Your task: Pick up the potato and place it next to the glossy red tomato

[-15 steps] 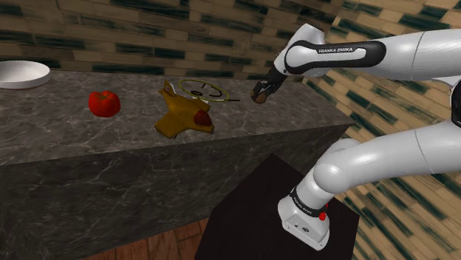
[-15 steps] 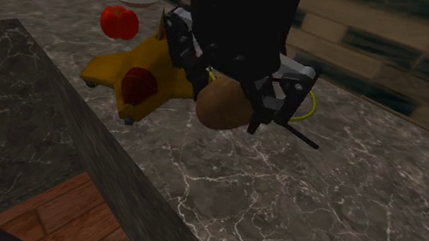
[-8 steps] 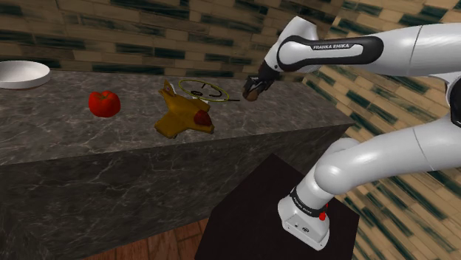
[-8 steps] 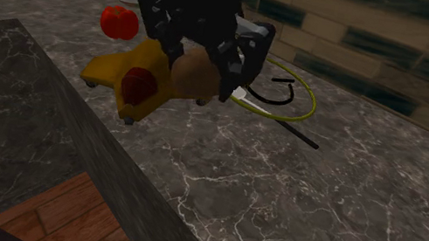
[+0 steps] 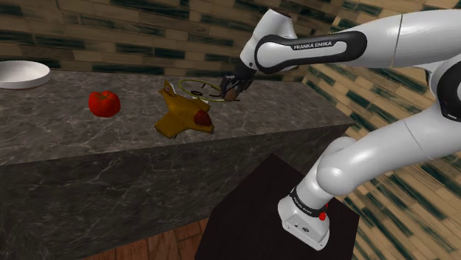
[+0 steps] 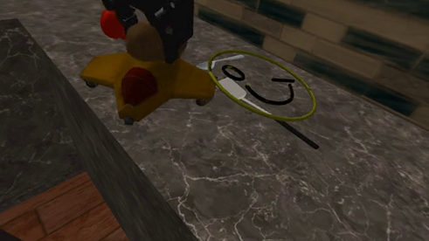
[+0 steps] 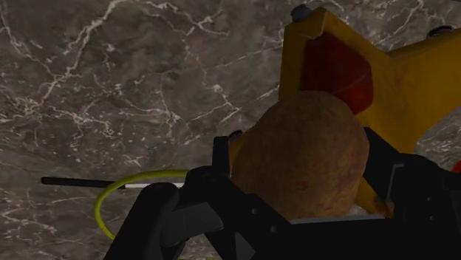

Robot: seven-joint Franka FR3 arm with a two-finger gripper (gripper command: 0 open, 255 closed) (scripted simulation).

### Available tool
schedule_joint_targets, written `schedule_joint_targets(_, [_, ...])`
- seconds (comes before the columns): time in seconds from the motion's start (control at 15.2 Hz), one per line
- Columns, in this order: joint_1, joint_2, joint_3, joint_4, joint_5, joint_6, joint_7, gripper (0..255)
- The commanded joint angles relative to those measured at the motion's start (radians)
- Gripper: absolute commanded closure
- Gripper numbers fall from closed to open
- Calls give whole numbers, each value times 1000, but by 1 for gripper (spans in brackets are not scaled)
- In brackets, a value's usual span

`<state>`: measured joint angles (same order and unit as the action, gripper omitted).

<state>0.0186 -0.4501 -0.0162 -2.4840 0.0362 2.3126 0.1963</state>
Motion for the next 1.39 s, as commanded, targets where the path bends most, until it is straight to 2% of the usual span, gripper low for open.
schedule_joint_targets(0.0, [13, 40, 33, 33, 3, 9, 45, 255])
schedule_joint_targets(0.59, [62, 252, 184, 240, -38, 16, 270, 255])
schedule_joint_targets(0.99, [98, 420, 261, 428, -113, -13, 424, 255])
schedule_joint_targets(1.32, [147, 578, 300, 621, -193, -64, 544, 255])
